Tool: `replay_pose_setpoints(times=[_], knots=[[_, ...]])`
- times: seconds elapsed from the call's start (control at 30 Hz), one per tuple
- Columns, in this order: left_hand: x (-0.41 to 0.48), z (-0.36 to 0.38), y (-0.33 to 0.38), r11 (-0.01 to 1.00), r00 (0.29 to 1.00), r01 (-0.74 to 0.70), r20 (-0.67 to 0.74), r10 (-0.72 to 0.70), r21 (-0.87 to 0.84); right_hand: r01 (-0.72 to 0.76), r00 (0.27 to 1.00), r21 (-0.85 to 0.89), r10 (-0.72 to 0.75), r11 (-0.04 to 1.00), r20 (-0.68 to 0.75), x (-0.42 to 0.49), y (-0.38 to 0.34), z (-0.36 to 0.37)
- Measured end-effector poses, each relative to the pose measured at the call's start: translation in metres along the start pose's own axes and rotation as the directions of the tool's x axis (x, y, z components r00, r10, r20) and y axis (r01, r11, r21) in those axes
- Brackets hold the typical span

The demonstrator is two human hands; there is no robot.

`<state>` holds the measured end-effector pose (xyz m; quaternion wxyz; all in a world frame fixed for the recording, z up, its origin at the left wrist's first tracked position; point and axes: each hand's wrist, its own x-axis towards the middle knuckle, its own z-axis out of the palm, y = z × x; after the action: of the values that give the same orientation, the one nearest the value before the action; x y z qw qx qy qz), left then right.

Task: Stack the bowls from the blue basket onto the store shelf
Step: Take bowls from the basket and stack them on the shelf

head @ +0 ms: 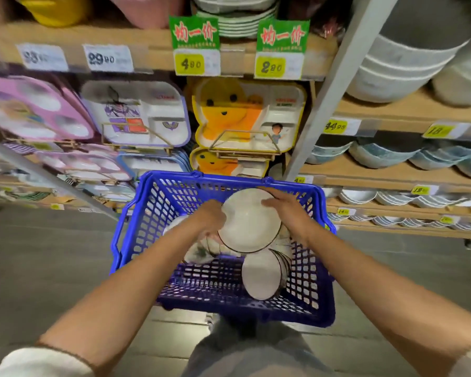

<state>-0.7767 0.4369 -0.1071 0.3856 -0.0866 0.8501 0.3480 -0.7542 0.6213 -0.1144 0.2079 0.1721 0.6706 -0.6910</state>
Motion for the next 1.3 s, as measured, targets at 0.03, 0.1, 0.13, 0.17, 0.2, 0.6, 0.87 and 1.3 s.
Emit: replay_pose_setpoints(times=[0.03, 0.1, 0.13, 0.17, 0.2, 0.6, 0.87, 1.3], knots=[[-0.008, -0.013, 0.009, 1.0, 1.0, -0.023, 0.008, 0.024, -0.019, 0.014, 1.0, 0.054, -0.015, 0.998, 0.022, -0.008, -0.015, 0.001], [-0.029, -0.036, 0.027, 0.994, 0.995, -0.099, -0.017, 0.098, -0.051, 0.053, 0.998, 0.141, -0.056, 0.989, 0.021, -0.022, -0.043, 0.004], [-0.038, -0.046, 0.035, 0.987, 0.988, -0.15, -0.049, 0.148, -0.06, 0.073, 0.997, 0.182, -0.074, 0.981, -0.002, -0.028, -0.055, 0.006], [-0.049, -0.056, 0.043, 0.975, 0.977, -0.204, -0.083, 0.197, -0.084, 0.094, 0.995, 0.228, -0.087, 0.969, -0.038, -0.036, -0.07, 0.009], [-0.06, -0.065, 0.051, 0.96, 0.968, -0.242, -0.11, 0.227, -0.143, 0.111, 0.993, 0.28, -0.096, 0.954, -0.068, -0.043, -0.083, 0.011], [-0.157, -0.075, 0.15, 0.626, 0.773, -0.632, -0.312, 0.553, -0.457, 0.316, 0.946, 0.503, -0.223, 0.804, -0.237, -0.14, -0.195, -0.031], [-0.201, 0.004, 0.229, 0.436, 0.792, -0.56, -0.3, 0.532, -0.704, 0.332, 0.932, 0.54, -0.18, 0.773, -0.315, -0.206, -0.205, -0.111], [-0.22, 0.15, 0.373, 0.411, 0.787, -0.577, -0.347, 0.509, -0.706, 0.473, 0.866, 0.458, -0.302, 0.752, -0.398, -0.279, -0.201, -0.292]])
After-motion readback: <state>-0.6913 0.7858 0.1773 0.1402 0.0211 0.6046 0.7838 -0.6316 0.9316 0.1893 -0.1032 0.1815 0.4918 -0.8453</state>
